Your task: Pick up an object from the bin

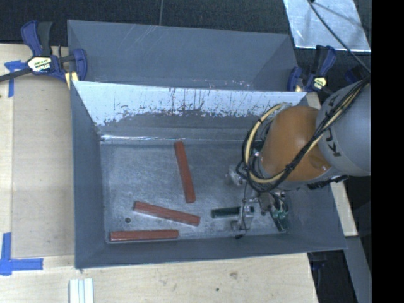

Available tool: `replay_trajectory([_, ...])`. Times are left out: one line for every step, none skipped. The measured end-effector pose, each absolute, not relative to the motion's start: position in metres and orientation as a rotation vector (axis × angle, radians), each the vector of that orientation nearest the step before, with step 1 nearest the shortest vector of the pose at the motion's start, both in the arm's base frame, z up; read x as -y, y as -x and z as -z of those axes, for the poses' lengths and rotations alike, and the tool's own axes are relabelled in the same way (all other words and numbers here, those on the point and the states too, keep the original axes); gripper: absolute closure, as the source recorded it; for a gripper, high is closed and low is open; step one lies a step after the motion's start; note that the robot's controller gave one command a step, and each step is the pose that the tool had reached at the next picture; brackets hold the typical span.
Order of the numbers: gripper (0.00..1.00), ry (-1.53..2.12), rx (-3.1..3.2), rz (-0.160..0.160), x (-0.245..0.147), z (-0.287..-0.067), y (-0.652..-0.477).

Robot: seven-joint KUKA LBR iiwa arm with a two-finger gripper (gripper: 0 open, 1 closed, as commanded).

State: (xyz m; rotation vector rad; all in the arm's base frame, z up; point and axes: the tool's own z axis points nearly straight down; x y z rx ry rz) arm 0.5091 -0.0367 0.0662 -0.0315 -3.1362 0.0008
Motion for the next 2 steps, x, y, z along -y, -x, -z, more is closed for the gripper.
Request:
replay_trajectory([1.00, 0.028, 3.146, 0.000, 0.035, -0.071, -0.512])
replay_trajectory([1.00, -0.859, 3.031, -0.003, 0.014, -0.204, -0.562])
